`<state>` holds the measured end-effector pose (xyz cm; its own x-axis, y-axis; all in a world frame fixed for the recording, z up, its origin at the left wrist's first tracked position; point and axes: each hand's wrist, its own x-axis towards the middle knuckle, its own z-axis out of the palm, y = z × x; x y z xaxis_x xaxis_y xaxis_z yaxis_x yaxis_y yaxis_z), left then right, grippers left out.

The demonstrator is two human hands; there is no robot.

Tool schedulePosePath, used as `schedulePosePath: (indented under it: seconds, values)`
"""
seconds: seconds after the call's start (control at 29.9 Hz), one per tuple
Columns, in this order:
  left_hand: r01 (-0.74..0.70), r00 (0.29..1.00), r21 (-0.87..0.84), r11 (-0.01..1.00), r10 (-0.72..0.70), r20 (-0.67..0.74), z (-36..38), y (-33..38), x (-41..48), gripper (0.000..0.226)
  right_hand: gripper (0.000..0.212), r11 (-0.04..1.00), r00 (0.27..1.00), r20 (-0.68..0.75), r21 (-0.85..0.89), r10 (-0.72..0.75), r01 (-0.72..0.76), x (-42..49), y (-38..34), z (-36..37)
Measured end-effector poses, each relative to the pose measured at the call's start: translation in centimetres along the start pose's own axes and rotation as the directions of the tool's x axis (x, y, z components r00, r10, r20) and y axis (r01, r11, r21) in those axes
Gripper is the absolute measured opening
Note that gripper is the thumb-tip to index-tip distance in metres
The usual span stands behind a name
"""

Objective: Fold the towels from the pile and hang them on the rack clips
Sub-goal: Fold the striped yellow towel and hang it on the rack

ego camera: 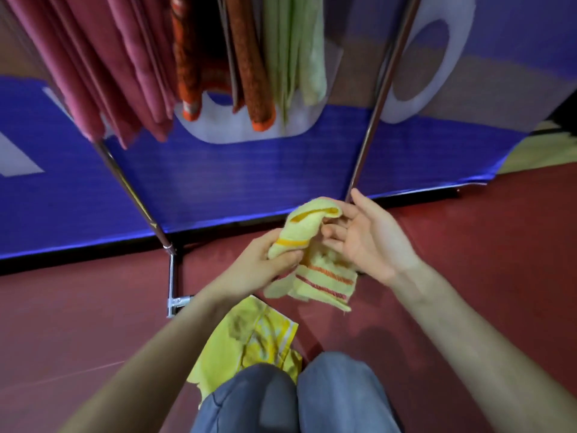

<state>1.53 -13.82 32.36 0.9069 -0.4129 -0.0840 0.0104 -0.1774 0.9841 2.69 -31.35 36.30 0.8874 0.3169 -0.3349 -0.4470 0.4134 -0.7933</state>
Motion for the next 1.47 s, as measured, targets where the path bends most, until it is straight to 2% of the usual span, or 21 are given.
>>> schedulePosePath:
  seconds: [0.23, 0.33, 0.4, 0.44, 0.47, 0.54, 0.6, 0.67, 0.84, 0.9, 1.0, 1.07, 1.11, 1.17, 1.27, 1.37, 1.47]
  values:
    - [-0.078, 0.982, -0.250, 0.965, 0.032, -0.184, 1.9, 7.3, -4.4, 0.012, 0.038, 0.964, 0.991, 0.073, -0.235, -0.110, 0.125, -5.2, -2.8, 3.8]
    - [-0.074, 0.974, -0.358, 0.931, -0.010, -0.227, 2.6, 9.0, -5.5, 0.015, 0.041, 0.924, 0.978, 0.100, -0.323, -0.184, 0.207, -6.7, -1.8, 4.6]
    - [-0.077, 0.971, -0.431, 0.899, -0.030, -0.236, 2.8, 10.3, -6.7, 0.021, 0.052, 0.909, 0.952, 0.134, -0.286, -0.276, 0.303, -8.7, -1.0, 5.6]
    - [-0.063, 0.970, -0.448, 0.892, -0.050, -0.236, 2.8, 10.9, -7.1, 0.028, 0.068, 0.889, 0.936, 0.161, -0.297, -0.315, 0.350, -9.4, -0.6, 5.9]
    - [-0.047, 0.976, -0.471, 0.881, -0.060, -0.209, 2.8, 10.8, -7.2, 0.037, 0.081, 0.850, 0.917, 0.206, -0.349, -0.342, 0.395, -9.6, 0.1, 5.7]
    - [-0.015, 0.990, -0.546, 0.838, -0.065, -0.127, 3.1, 11.5, -8.5, 0.046, 0.082, 0.705, 0.870, 0.300, -0.509, -0.392, 0.493, -11.4, 1.2, 6.1]
    - [0.026, 0.996, -0.613, 0.789, -0.071, -0.049, 3.5, 12.2, -9.9, 0.051, 0.066, 0.544, 0.820, 0.347, -0.620, -0.456, 0.565, -12.8, 1.9, 6.4]
    - [0.047, 0.997, -0.621, 0.783, -0.070, -0.012, 3.5, 12.5, -10.8, 0.057, 0.047, 0.506, 0.791, 0.346, -0.624, -0.504, 0.595, -13.5, 2.3, 7.0]
    - [0.033, 0.999, -0.513, 0.858, -0.050, -0.018, 3.7, 12.6, -13.2, 0.060, 0.027, 0.527, 0.750, 0.251, -0.577, -0.612, 0.623, -14.7, 2.3, 8.5]
    - [0.060, 0.995, -0.419, 0.906, -0.087, -0.046, 3.9, 12.5, -14.3, 0.058, 0.018, 0.528, 0.740, 0.223, -0.574, -0.635, 0.626, -15.5, 1.7, 9.3]
    - [0.141, 0.985, -0.171, 0.975, -0.156, -0.075, 3.9, 11.6, -15.3, 0.053, 0.030, 0.516, 0.713, 0.207, -0.561, -0.670, 0.647, -16.4, 1.0, 10.1]
    - [0.163, 0.980, -0.030, 0.986, -0.166, -0.114, 3.7, 11.3, -16.4, 0.052, 0.038, 0.533, 0.725, 0.199, -0.557, -0.659, 0.638, -17.1, 0.9, 10.5]
    - [0.087, 0.985, 0.000, 0.996, -0.086, -0.153, 3.7, 11.5, -16.9, 0.049, 0.040, 0.547, 0.734, 0.185, -0.554, -0.654, 0.627, -17.2, 0.9, 10.6]
    - [-0.141, 0.962, 0.116, 0.983, 0.164, -0.218, 3.8, 12.4, -18.9, 0.046, 0.043, 0.565, 0.746, 0.161, -0.556, -0.646, 0.610, -18.0, 1.0, 10.9]
    - [-0.277, 0.883, 0.353, 0.894, 0.382, -0.273, 3.6, 13.6, -19.9, 0.037, 0.047, 0.567, 0.767, 0.177, -0.577, -0.617, 0.588, -18.2, 1.2, 11.1]
    - [-0.326, 0.865, 0.348, 0.879, 0.426, -0.265, 3.9, 14.3, -20.1, 0.019, 0.047, 0.594, 0.811, 0.206, -0.587, -0.547, 0.550, -18.3, 1.5, 11.3]
    - [-0.394, 0.855, 0.375, 0.839, 0.485, -0.186, 4.4, 14.3, -20.7, 0.027, 0.046, 0.601, 0.848, 0.226, -0.619, -0.479, 0.505, -18.6, 1.8, 11.2]
